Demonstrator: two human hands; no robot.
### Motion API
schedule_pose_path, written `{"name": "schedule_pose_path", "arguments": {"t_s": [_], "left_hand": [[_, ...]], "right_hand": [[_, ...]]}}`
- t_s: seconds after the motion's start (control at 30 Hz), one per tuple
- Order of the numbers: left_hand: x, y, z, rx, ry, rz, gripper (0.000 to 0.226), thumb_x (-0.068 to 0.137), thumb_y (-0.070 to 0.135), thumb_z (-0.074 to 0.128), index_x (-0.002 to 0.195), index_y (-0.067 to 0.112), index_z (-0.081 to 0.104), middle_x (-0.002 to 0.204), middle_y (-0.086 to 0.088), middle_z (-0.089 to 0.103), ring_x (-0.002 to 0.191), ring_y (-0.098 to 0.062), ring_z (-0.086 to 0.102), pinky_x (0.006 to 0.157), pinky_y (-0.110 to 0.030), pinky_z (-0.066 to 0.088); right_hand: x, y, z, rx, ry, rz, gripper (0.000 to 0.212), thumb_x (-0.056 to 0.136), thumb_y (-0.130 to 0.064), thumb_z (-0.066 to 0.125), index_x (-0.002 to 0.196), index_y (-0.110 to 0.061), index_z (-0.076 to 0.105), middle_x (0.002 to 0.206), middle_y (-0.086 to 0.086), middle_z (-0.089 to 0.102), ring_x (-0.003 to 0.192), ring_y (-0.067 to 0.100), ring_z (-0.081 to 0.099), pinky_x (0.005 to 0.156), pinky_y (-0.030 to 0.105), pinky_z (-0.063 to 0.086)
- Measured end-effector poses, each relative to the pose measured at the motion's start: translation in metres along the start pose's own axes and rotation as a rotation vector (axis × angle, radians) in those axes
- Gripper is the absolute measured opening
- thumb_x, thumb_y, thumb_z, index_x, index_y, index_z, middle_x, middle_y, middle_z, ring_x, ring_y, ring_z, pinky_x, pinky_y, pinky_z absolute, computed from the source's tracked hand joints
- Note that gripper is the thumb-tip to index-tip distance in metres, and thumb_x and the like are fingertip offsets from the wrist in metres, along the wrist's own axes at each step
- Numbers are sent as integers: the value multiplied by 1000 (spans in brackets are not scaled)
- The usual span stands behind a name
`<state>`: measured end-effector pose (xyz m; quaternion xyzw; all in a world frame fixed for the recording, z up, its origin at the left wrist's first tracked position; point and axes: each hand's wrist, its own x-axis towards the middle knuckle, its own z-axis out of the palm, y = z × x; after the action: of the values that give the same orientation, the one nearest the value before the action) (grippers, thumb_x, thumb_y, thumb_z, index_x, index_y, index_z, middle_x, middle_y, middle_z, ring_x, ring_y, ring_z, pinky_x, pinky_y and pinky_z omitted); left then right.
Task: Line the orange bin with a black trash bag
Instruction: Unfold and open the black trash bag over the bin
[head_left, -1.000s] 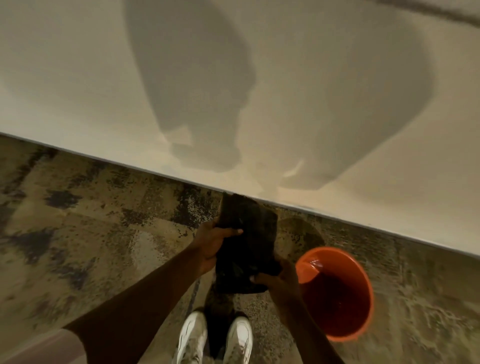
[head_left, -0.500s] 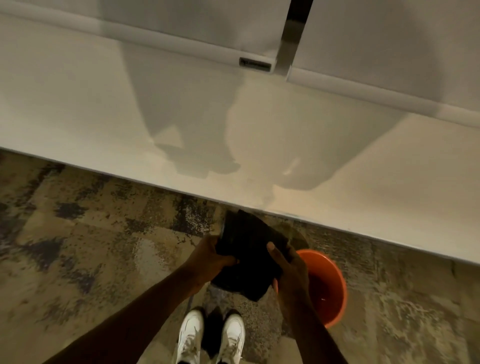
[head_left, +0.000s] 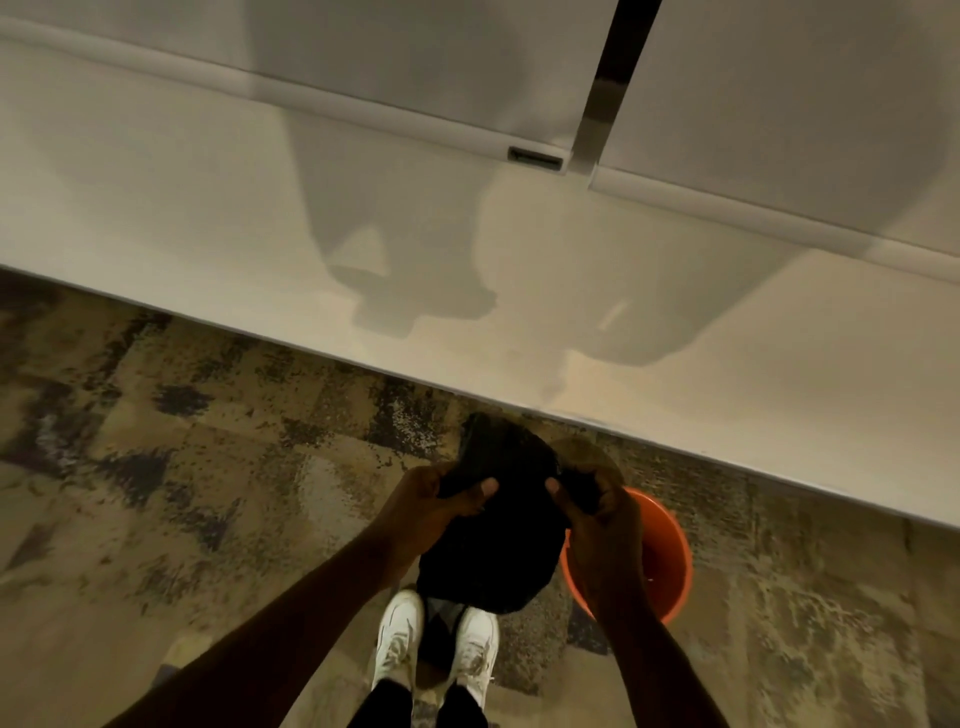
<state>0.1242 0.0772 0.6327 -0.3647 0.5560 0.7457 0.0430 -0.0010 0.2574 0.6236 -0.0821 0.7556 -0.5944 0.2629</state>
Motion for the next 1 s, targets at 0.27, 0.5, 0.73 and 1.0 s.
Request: {"name": "schedule_pose_path", "arguments": {"t_s": [0.27, 0.5, 0.73, 1.0], "left_hand": [[-17, 17, 7, -67, 220, -53, 29, 75, 29, 91, 101, 16, 85, 98, -8, 85, 94, -28, 82, 97, -54, 63], [-24, 22, 20, -258, 348, -168, 22, 84, 33, 86, 94, 14, 83, 94, -11, 85, 87, -33, 83, 87, -51, 65], [-16, 13, 20, -180, 507, -221, 26, 88, 28, 84, 101, 8, 76, 107, -17, 80, 93, -36, 78, 83, -48, 64], [-45, 32, 59, 392, 505, -25, 48, 92, 63, 66, 103, 16, 73, 105, -1, 73, 99, -22, 68, 84, -39, 55]], "right_hand": [[-27, -27, -16, -259, 103, -203, 21, 90, -6, 79, 102, -24, 80, 101, -12, 77, 97, -4, 70, 82, 20, 56], [-51, -58, -43, -279, 116, -149, 24, 77, -10, 91, 82, -28, 76, 81, -31, 75, 80, -6, 71, 68, 4, 46], [-79, -88, -67, 203, 161, -15, 18, 83, 7, 78, 94, 14, 66, 94, 30, 74, 83, 18, 75, 70, 21, 57], [-97, -92, -78, 71, 153, -109, 26, 79, 4, 83, 103, -3, 78, 95, 9, 83, 89, 17, 79, 72, 24, 61]]}}
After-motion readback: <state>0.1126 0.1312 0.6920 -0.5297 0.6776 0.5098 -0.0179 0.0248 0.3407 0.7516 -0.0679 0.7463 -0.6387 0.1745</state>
